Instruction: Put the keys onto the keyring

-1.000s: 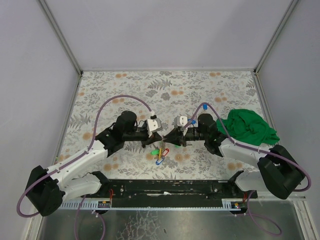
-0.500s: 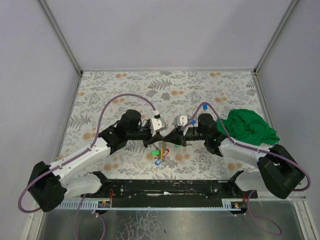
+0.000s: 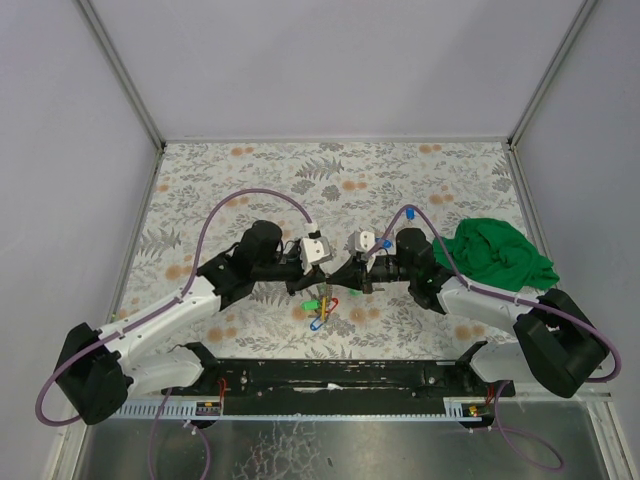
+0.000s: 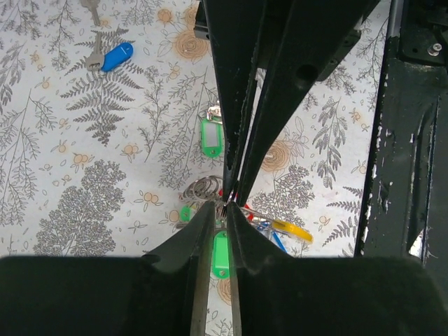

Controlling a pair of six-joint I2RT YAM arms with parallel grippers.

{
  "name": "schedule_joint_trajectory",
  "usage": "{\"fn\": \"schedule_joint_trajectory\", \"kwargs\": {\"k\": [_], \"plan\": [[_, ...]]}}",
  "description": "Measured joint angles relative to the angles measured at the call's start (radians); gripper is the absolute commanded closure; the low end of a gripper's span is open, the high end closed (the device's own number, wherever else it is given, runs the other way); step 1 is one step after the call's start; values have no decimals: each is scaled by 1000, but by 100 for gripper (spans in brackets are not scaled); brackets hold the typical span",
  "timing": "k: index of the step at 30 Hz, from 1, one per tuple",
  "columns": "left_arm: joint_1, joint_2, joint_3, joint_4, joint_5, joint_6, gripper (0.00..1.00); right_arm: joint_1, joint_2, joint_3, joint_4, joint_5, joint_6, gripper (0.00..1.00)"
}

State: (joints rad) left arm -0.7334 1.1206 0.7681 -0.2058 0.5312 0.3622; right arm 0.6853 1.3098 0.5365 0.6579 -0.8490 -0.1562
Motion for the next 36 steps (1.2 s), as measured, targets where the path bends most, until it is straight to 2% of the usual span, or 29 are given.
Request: {"fn": "schedule_joint_trajectory", "kwargs": {"k": [7,22,31,36], "plan": [[35,-45,-89,101,56,3,79,2,2,-21,42,-7,33,100],[114,-38,-166,224,233,-2,78,2,31,-35,159,-19,93,100],[128,-55,-187,265,267,-15,79,2,48,-37,190,-37,111,100],[130,-49,-187,275,280,-27,83,2,50,-37,193,-42,113,100]]}}
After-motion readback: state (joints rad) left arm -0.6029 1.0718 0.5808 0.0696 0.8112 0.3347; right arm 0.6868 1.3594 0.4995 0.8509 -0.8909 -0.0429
